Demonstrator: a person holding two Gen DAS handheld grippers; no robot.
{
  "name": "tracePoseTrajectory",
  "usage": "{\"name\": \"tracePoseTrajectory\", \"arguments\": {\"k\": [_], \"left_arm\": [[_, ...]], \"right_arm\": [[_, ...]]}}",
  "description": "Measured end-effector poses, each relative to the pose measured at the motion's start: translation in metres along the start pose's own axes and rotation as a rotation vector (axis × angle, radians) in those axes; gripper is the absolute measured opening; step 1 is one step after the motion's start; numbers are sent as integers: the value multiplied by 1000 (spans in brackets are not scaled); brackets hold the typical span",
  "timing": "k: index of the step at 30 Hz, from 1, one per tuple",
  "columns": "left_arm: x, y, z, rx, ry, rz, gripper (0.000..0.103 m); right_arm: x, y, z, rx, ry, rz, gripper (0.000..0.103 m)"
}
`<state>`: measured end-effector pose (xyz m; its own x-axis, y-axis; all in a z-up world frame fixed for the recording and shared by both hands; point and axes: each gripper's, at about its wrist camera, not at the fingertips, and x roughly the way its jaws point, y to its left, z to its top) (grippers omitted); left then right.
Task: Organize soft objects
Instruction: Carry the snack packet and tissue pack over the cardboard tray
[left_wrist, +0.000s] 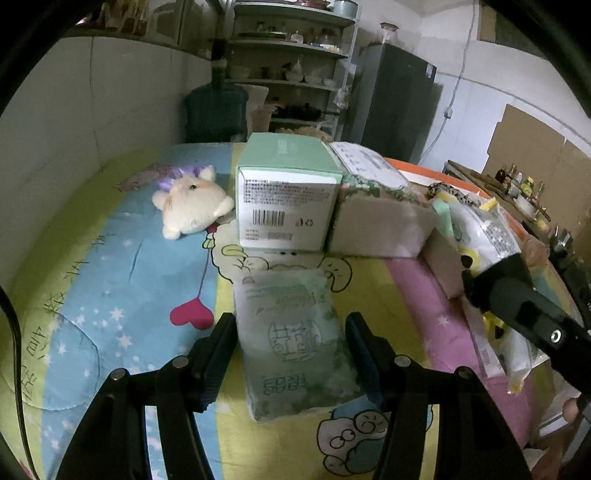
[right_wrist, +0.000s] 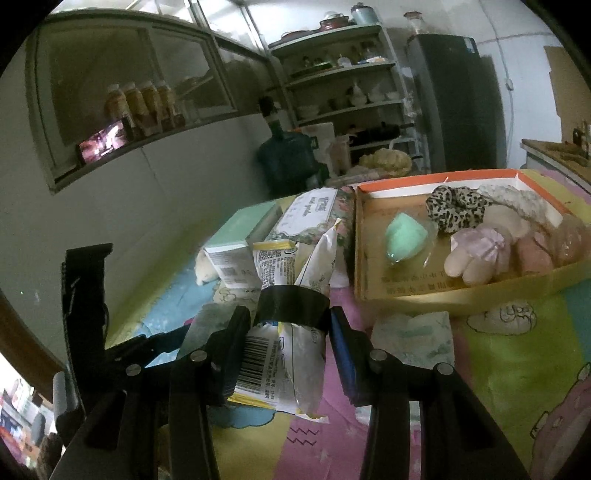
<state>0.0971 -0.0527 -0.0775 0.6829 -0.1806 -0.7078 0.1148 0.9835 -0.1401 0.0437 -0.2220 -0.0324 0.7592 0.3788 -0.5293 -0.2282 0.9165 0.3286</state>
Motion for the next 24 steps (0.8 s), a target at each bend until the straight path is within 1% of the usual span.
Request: {"name": "tracePoseTrajectory", "arguments": {"k": [3, 6, 12, 18, 24], "left_arm": [[0, 1, -1, -1, -3, -1, 60], [-1, 1, -2, -2, -9, -9, 55], [-5, 3, -5, -2, -26, -30, 50], [-11, -2, -7, 11, -44, -36, 48], [-26, -12, -4, 35, -83, -52, 48]], "right_arm": [[-2, -1, -1, 6, -3, 4, 45], [-3, -2, -2, 7, -2, 6, 45], [-6, -3, -4, 5, -3, 6, 45], [-10, -2, -5, 2, -10, 1, 45], [-14, -1, -4, 0, -17, -3, 45]]}}
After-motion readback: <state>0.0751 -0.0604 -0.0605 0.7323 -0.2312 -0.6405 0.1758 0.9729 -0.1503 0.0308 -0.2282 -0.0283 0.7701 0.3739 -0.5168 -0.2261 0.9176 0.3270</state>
